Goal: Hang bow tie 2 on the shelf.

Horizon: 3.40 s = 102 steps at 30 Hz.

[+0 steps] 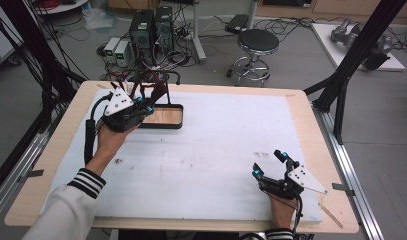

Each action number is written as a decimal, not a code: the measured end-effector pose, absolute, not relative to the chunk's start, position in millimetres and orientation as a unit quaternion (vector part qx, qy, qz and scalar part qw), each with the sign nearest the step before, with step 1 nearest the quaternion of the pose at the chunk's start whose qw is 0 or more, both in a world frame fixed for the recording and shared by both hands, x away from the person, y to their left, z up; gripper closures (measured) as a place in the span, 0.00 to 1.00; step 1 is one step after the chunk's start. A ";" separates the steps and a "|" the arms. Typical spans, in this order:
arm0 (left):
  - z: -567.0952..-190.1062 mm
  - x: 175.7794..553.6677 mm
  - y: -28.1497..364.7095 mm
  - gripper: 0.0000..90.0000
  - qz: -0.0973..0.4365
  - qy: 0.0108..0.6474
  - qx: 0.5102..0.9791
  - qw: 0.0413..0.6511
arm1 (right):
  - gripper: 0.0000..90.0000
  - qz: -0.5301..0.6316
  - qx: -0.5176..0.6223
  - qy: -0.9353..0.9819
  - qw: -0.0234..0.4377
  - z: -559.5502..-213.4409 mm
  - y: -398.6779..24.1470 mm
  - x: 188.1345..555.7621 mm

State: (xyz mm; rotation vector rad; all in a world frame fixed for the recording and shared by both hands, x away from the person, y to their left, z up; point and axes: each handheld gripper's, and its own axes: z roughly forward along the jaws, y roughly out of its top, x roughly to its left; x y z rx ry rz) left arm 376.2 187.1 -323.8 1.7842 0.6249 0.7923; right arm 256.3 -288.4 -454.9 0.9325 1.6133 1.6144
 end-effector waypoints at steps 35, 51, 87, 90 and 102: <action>-331.8 419.1 189.2 0.84 0.322 0.301 0.716 0.541 | 0.11 0.621 0.357 0.615 0.330 -455.0 -289.1 256.4; -340.8 431.8 190.3 0.84 0.319 0.323 0.717 0.530 | 0.11 0.623 0.360 0.614 0.326 -455.1 -289.6 255.8; -353.8 448.9 193.9 0.83 0.300 0.374 0.734 0.480 | 0.11 0.624 0.360 0.612 0.325 -455.2 -289.8 255.6; -357.4 449.3 195.2 0.80 0.289 0.379 0.733 0.486 | 0.11 0.624 0.359 0.613 0.327 -455.2 -290.0 255.6; -361.3 435.5 201.5 0.23 0.250 0.338 0.730 0.539 | 0.11 0.626 0.358 0.612 0.326 -455.4 -290.0 255.0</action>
